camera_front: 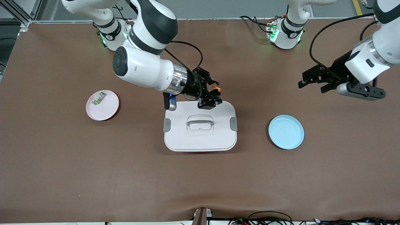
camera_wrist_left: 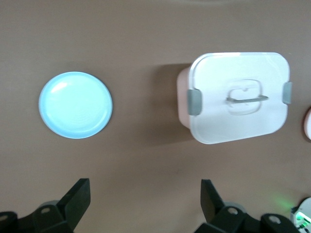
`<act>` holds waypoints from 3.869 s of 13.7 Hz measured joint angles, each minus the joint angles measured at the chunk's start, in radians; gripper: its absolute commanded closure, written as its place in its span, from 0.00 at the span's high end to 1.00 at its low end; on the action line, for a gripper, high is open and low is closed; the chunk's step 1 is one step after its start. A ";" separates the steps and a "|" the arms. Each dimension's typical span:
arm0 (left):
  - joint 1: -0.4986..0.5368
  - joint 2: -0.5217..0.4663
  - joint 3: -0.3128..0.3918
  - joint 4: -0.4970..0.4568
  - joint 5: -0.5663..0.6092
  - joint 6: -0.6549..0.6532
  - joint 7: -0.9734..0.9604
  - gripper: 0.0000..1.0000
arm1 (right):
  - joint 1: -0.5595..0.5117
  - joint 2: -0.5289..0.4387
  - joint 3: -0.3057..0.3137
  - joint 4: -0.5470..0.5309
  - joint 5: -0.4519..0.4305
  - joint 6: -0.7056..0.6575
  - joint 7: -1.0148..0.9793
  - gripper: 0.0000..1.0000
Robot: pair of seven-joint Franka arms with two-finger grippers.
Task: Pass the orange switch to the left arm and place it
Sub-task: 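Grasp the switch with the left gripper from the right gripper above the box, then open the right gripper and withdraw it while the left gripper carries the switch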
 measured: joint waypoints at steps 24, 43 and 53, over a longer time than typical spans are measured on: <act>-0.014 0.048 -0.246 -0.149 -0.261 0.459 -0.214 0.85 | 0.070 0.108 0.005 0.147 0.044 0.175 0.082 0.00; 0.016 0.077 -0.237 -0.140 -0.009 0.494 -0.190 0.00 | 0.040 0.116 0.016 0.180 0.047 0.150 0.059 1.00; 0.233 0.099 -0.231 -0.143 0.217 0.277 0.263 0.00 | -0.192 0.017 -0.004 0.200 -0.138 -0.599 -0.473 1.00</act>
